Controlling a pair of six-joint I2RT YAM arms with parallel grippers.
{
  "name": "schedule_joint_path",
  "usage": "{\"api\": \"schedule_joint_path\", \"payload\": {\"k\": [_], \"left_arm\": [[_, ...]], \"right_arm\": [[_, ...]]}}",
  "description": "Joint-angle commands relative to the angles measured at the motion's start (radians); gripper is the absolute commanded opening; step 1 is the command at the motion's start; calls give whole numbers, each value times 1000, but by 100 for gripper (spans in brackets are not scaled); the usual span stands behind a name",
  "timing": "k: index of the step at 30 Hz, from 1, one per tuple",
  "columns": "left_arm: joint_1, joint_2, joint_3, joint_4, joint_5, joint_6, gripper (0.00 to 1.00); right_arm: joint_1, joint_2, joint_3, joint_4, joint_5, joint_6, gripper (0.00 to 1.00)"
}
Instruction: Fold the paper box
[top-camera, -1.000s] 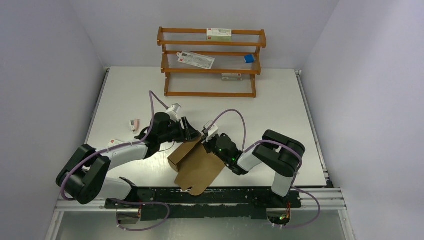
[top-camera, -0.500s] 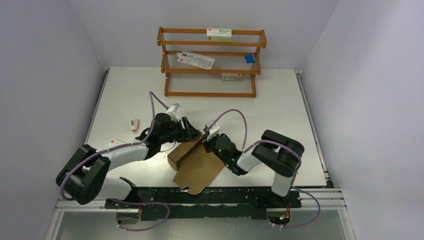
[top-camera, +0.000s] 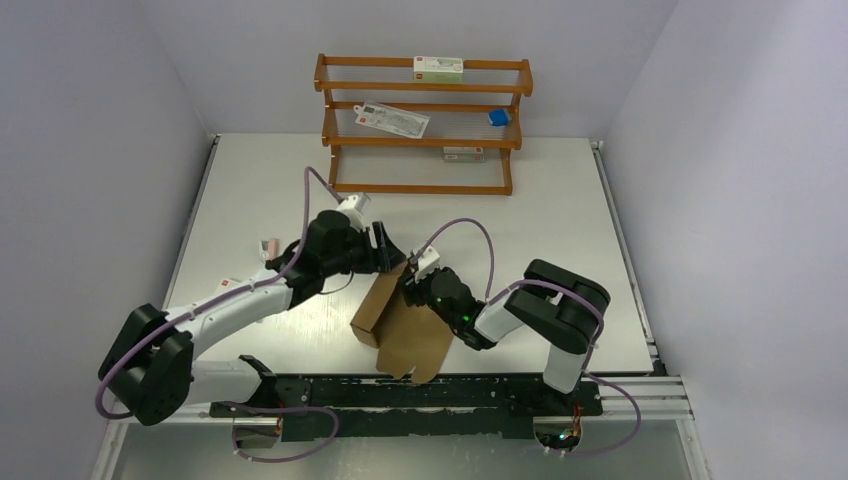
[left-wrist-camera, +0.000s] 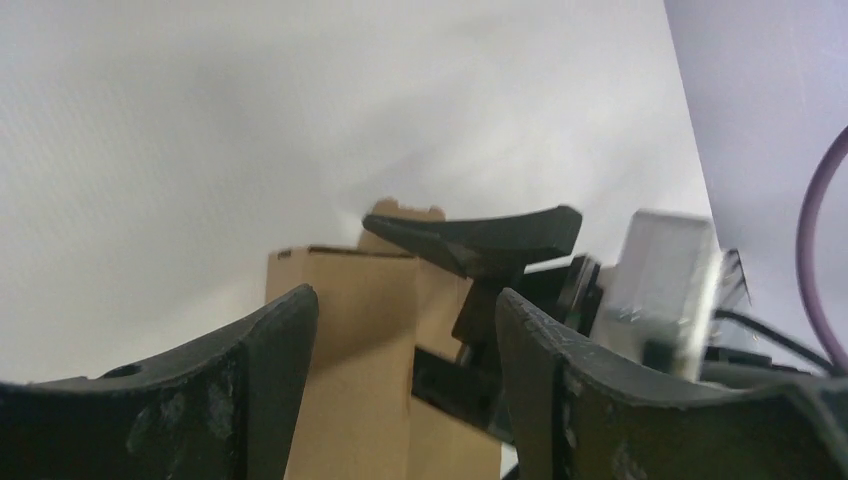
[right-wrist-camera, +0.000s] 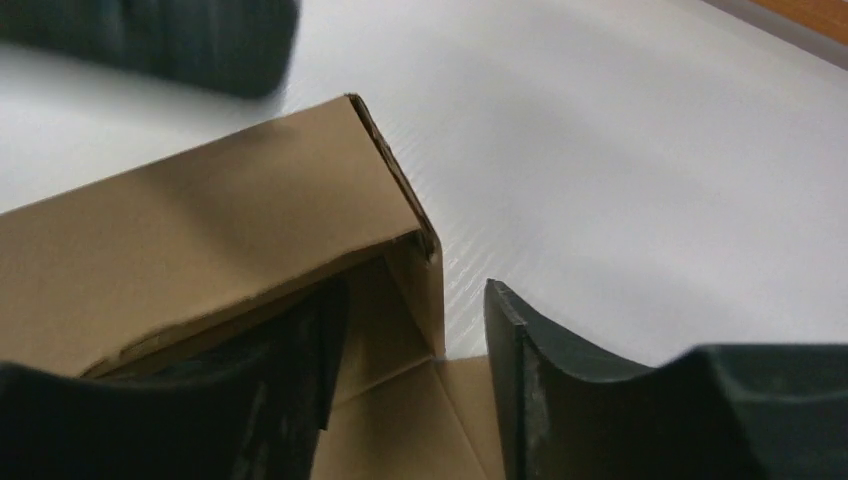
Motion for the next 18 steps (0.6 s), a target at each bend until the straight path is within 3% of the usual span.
{"api": "schedule_joint_path", "payload": {"k": [1,6,9,18], "left_arm": [[-8,-53,118,-177,-136,110,71],[-10,-76,159,-280,-189,141,72],[-26,-94,173,-352,-226,155,73],[-165,-104,292,-575,-460,195,73]], "right_arm": [[-3,-61,-13,-42,18,-23,60],[-3,-135,-28,-126,17,-17,83],[-3,-193,-34,-208,51,0,91],[-19,-462,2,-698,265,343,100]]}}
